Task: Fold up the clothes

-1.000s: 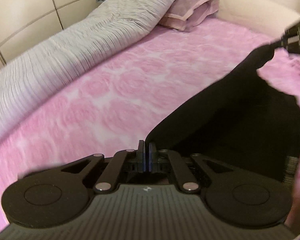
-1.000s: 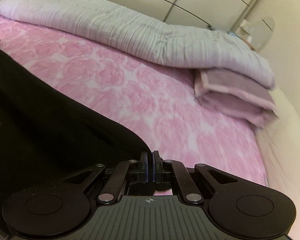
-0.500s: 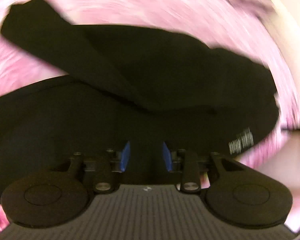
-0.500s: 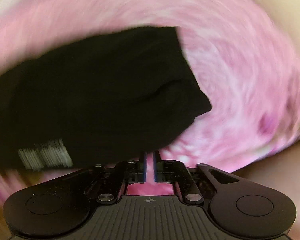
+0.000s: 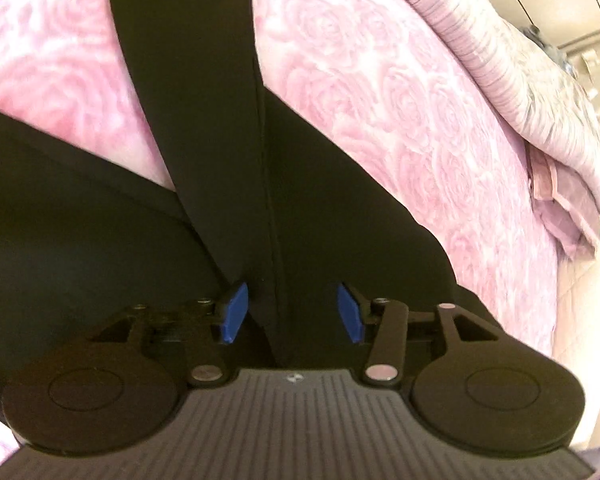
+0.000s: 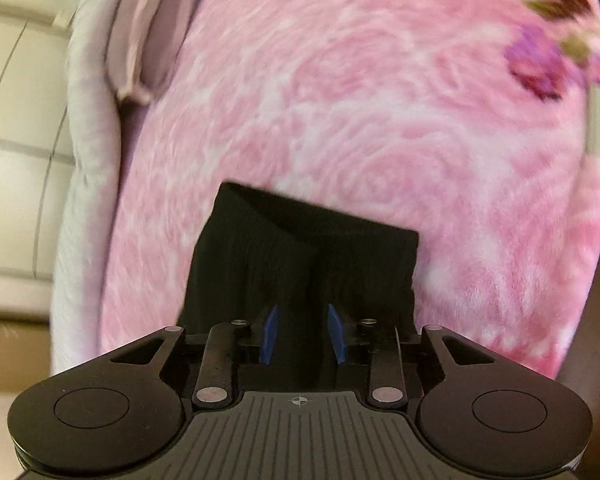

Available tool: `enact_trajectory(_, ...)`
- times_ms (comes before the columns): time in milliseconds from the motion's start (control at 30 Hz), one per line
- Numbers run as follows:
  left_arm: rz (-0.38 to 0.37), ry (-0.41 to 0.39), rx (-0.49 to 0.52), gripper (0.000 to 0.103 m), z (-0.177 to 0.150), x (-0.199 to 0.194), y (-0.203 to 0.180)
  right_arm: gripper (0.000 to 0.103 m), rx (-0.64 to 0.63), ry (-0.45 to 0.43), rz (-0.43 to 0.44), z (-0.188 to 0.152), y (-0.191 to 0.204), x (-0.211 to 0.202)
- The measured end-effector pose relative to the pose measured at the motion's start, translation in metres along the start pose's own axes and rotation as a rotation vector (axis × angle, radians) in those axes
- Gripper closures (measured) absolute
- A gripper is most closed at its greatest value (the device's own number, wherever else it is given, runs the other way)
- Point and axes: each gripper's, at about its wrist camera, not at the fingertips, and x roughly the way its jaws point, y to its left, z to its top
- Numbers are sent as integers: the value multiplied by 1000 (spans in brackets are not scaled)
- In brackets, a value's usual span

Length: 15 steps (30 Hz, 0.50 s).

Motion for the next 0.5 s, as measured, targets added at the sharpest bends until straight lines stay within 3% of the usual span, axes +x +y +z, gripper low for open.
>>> enact_trajectory(233, 2, -4, -22, 55, -10, 6, 0, 70, 77, -22, 58, 19, -15, 12)
enact_trajectory(500, 66, -6, 5, 51, -6, 16, 1, 69, 14, -24, 44, 21, -11, 16)
